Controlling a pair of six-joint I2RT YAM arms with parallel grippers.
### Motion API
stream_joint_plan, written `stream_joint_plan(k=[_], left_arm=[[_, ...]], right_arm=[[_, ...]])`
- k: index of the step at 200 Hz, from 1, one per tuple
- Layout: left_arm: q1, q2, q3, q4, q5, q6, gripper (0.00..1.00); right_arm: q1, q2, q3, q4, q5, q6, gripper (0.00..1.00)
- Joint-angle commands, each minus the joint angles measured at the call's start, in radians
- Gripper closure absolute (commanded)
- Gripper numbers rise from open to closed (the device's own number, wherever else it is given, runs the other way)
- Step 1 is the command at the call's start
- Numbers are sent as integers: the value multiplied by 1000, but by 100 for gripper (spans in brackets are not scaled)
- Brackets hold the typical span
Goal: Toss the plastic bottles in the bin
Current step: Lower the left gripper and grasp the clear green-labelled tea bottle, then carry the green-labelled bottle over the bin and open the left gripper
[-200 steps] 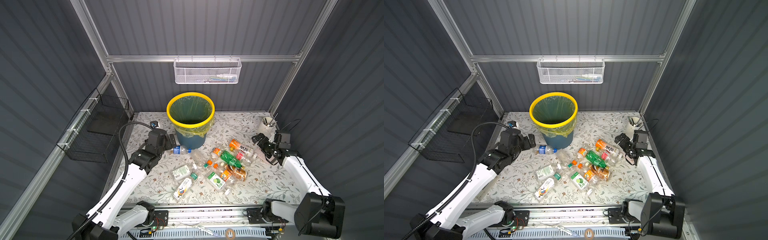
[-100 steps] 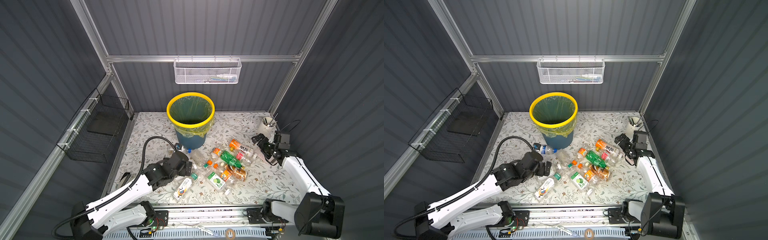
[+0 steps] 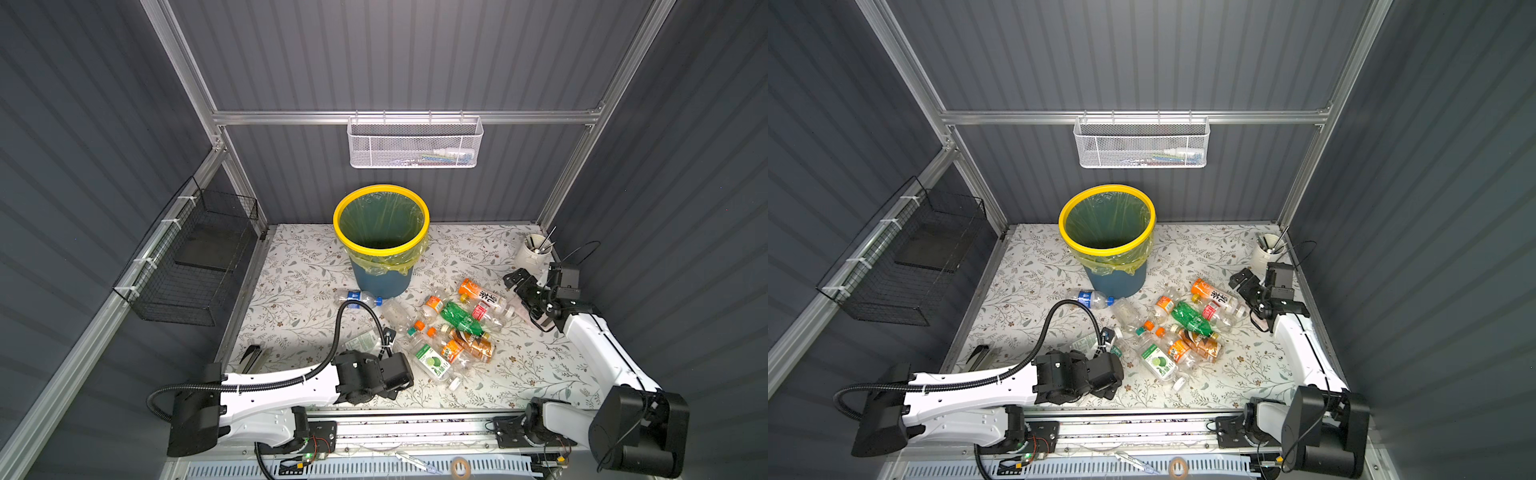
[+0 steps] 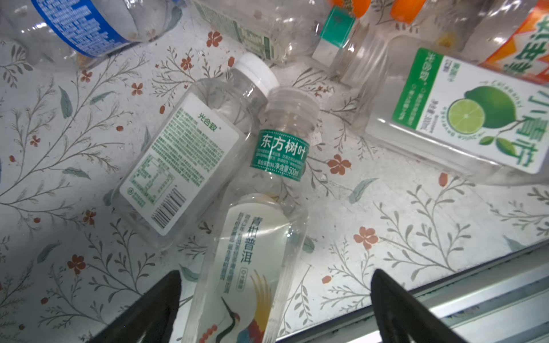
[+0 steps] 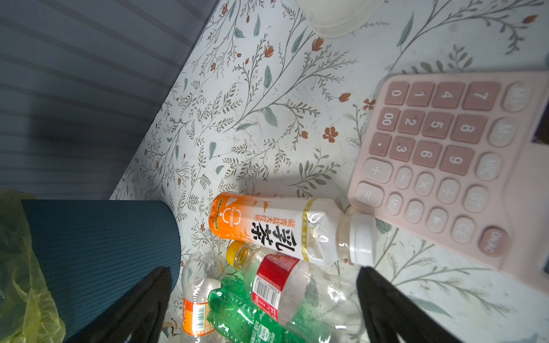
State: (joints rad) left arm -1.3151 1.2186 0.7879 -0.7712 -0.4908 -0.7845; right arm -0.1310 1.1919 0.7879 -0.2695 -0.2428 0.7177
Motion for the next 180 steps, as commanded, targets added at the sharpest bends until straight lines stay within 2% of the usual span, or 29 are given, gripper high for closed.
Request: stream_joint_plan(k=[1, 38, 78, 141, 161, 180], left_arm=[[-5, 5, -30, -22, -8, -62, 1], [-3, 70, -63, 2, 31, -52, 2], [-3, 122, -83, 48, 75, -38, 9], [-4, 104, -60, 60, 59, -21, 36], [-4, 56, -37, 34, 23, -24, 46], [-4, -14, -6, 12, -33, -27, 49]], right_arm=[[4, 3, 0, 3, -1, -6, 1], [4, 9, 1, 4, -2, -9, 1], [4, 13, 2, 7, -6, -10, 1], [4, 24, 4, 19, -13, -10, 1], [4, 25, 5, 21, -12, -12, 1], [4, 24, 4, 24, -11, -11, 1]])
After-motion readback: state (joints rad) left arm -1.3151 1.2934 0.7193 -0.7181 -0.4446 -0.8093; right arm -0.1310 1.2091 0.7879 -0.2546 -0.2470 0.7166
